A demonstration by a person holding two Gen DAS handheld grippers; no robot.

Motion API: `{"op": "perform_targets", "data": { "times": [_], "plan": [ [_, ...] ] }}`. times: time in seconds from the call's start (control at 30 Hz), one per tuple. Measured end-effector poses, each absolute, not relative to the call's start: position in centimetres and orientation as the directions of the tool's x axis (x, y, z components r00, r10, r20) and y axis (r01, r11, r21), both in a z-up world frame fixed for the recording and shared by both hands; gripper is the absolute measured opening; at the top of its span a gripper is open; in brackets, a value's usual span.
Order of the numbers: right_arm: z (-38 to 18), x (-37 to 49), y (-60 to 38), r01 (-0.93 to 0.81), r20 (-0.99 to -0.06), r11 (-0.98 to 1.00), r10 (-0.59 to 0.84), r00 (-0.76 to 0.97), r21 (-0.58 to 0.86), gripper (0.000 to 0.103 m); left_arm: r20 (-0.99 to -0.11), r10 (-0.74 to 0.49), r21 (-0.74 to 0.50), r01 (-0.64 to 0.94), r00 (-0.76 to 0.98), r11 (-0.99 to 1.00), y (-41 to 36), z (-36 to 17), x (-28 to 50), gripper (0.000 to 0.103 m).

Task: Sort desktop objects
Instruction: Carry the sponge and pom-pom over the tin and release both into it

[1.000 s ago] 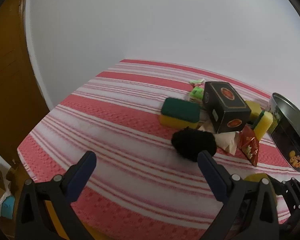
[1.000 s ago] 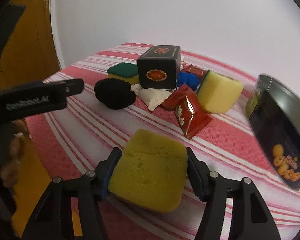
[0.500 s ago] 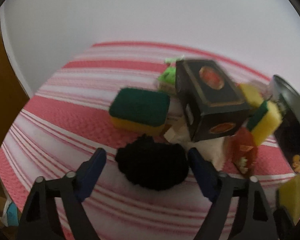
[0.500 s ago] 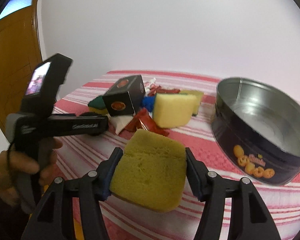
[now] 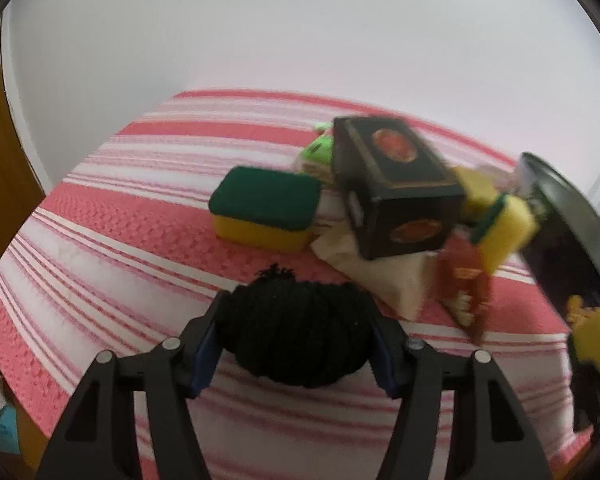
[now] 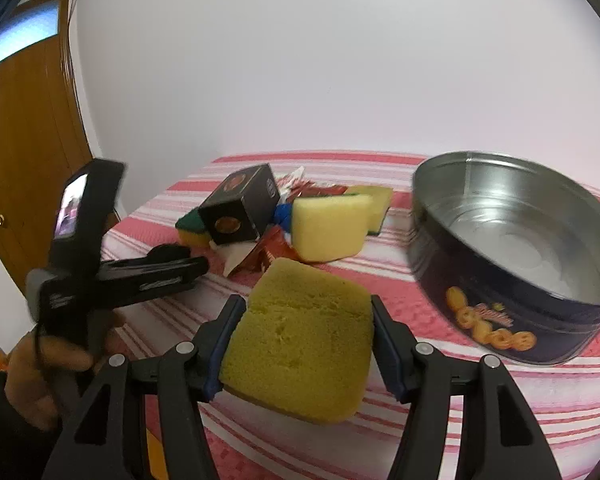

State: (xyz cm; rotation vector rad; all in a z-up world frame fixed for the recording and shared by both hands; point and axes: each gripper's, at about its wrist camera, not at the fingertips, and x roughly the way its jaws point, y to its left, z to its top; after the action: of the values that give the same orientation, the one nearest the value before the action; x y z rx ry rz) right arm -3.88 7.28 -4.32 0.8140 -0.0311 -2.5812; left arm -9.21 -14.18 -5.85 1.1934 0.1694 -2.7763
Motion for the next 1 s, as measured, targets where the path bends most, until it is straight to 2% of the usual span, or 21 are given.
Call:
{"op": "perform_targets", "data": {
  "times": [0.17, 0.43, 0.63, 0.77, 1.0],
  "plan": [
    [-2.8, -4.1, 9.9, 0.349, -0.501, -0.923, -0.382, -0.777, 0.162, 0.063, -0.655, -0.059, -0.023, 0.098, -0.753, -0.995, -11.6, -2.7, -7.4, 0.062],
    [1.3, -4.8, 17.4, 0.155, -0.402, -0.986, -0.168, -0.900, 0.065, 0.063, -0.555, 0.066, -0.001, -0.078, -0.829, -0.997, -4.8, 2.1, -8.5, 0.063],
    [3.6, -7.4, 22.1, 0.020, -0.343, -0.999, -0.030, -0.939, 0.034, 0.063, -0.546, 0.168, -0.010, -0.195, -0.821, -0.981, 0.8, 3.3, -11.6, 0.063],
    [3.2, -10.3, 24.2, -0.033, -0.369, -0.999, 0.016, -0.929, 0.041, 0.063, -0.542, 0.207, -0.001, -0.246, -0.815, -0.969, 5.1, 3.7, -13.2, 0.063],
    [2.7, -14.4, 26.5, -0.039, -0.440, -0.998, 0.010, -0.898, 0.058, 0.063, -0.568, 0.207, 0.030, -0.272, -0.796, -0.962, 10.3, 3.3, -17.0, 0.063]
  ]
}}
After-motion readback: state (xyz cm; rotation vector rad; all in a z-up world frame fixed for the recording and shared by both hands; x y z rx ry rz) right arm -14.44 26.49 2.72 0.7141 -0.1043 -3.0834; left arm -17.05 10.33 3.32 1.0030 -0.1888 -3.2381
